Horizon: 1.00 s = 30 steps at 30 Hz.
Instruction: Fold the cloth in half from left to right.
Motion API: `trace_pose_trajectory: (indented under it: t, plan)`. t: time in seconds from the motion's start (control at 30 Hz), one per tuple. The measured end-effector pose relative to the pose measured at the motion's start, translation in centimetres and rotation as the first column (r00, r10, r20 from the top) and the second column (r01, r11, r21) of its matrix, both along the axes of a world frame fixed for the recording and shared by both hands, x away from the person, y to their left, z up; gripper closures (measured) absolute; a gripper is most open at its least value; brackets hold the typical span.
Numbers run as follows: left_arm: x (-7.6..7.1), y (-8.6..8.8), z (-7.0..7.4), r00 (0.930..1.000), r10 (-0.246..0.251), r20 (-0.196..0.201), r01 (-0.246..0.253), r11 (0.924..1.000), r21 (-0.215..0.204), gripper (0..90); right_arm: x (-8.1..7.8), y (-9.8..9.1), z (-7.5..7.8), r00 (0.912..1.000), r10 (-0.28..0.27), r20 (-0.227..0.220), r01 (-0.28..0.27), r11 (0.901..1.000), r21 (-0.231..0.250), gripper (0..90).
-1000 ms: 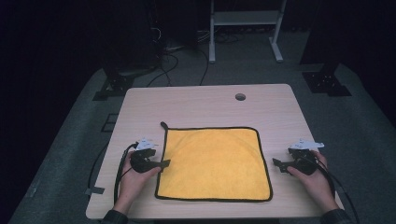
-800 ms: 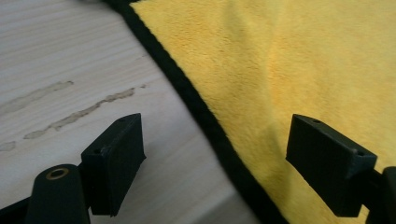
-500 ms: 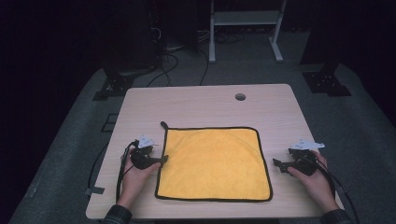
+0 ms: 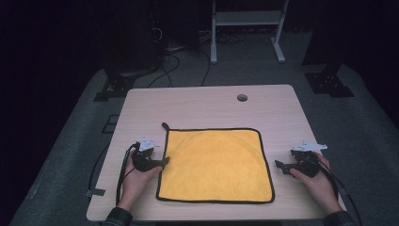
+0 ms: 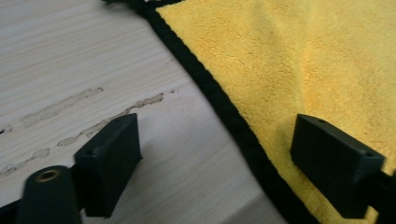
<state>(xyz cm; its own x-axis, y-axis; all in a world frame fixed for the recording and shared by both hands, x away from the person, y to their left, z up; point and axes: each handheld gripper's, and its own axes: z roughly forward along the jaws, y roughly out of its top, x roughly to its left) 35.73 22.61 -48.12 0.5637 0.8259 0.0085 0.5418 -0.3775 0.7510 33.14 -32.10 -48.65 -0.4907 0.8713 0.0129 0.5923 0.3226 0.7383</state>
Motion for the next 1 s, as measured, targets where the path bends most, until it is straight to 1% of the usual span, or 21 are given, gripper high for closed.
trace_pose_trajectory:
  t: [0.07,0.1,0.13,0.2,0.27,0.37,0.43,0.47,0.53,0.6,0.63,0.7,0.8,0.87,1.0]
  plan:
    - [-0.23,-0.03,0.03,0.9996,-0.025,0.011,0.025,0.9996,-0.014,27.8,0.0,-0.01,0.0,1.0,0.001,0.0,-0.001,1.0,0.0,15.7]
    - [-0.31,-0.06,0.06,0.9991,-0.039,0.015,0.039,0.9991,-0.015,35.4,0.0,-0.01,0.0,1.0,0.001,0.0,-0.001,1.0,-0.001,15.7]
    - [-0.36,-0.08,0.08,0.9986,-0.051,0.016,0.051,0.9985,-0.017,40.8,0.0,-0.01,0.0,1.0,0.001,0.0,-0.001,1.0,0.0,15.7]
    - [-0.47,-0.21,0.08,0.9973,-0.07,0.022,0.071,0.9972,-0.024,48.4,0.0,-0.02,0.0,1.0,0.002,0.0,-0.002,1.0,-0.001,15.7]
    - [-0.54,-0.29,0.1,0.9969,-0.075,0.021,0.076,0.9968,-0.025,54.0,0.0,-0.02,0.0,1.0,0.002,0.0,-0.002,1.0,0.0,15.7]
    - [-0.63,-0.52,0.08,0.9971,-0.074,0.019,0.074,0.9964,-0.04,63.5,0.0,-0.02,0.0,1.0,0.002,0.0,-0.002,1.0,0.0,15.7]
    - [-0.66,-0.57,0.1,0.9973,-0.071,0.017,0.072,0.9966,-0.04,65.3,0.0,-0.03,0.0,1.0,0.003,0.001,-0.003,1.0,-0.001,15.8]
    - [-0.65,-0.57,0.08,0.9974,-0.07,0.013,0.071,0.9961,-0.053,67.3,0.01,-0.03,-0.01,1.0,0.003,0.001,-0.003,1.0,0.0,15.7]
    - [-0.61,-0.49,0.1,0.9975,-0.071,0.009,0.071,0.9959,-0.055,69.0,0.0,-0.04,0.0,1.0,0.003,0.0,-0.003,1.0,0.0,15.7]
    - [-0.56,-0.44,0.09,0.998,-0.063,0.003,0.063,0.9957,-0.067,73.0,0.0,-0.04,0.0,1.0,0.004,0.0,-0.004,1.0,0.0,15.8]
    - [-0.52,-0.45,0.07,0.9983,-0.058,0.0,0.058,0.9954,-0.076,75.3,0.0,-0.04,0.0,1.0,0.004,0.0,-0.004,1.0,0.0,15.8]
    - [-0.39,-0.42,0.07,0.9983,-0.055,-0.019,0.053,0.9938,-0.098,81.3,0.01,-0.05,0.0,1.0,0.005,0.001,-0.005,1.0,-0.001,15.8]
    - [-0.17,-0.35,0.03,0.9984,-0.042,-0.039,0.037,0.9911,-0.128,84.7,-0.01,-0.05,0.0,1.0,0.005,-0.001,-0.005,1.0,0.0,15.8]
    - [-0.16,-0.37,0.03,0.9985,-0.037,-0.041,0.031,0.9907,-0.133,86.1,-0.01,-0.06,0.0,1.0,0.006,0.0,-0.006,1.0,0.0,15.8]
    - [-0.24,-0.51,0.02,0.999,-0.029,-0.033,0.024,0.9915,-0.128,87.0,-0.02,-0.08,0.0,1.0,0.007,0.0,-0.007,1.0,-0.001,15.8]
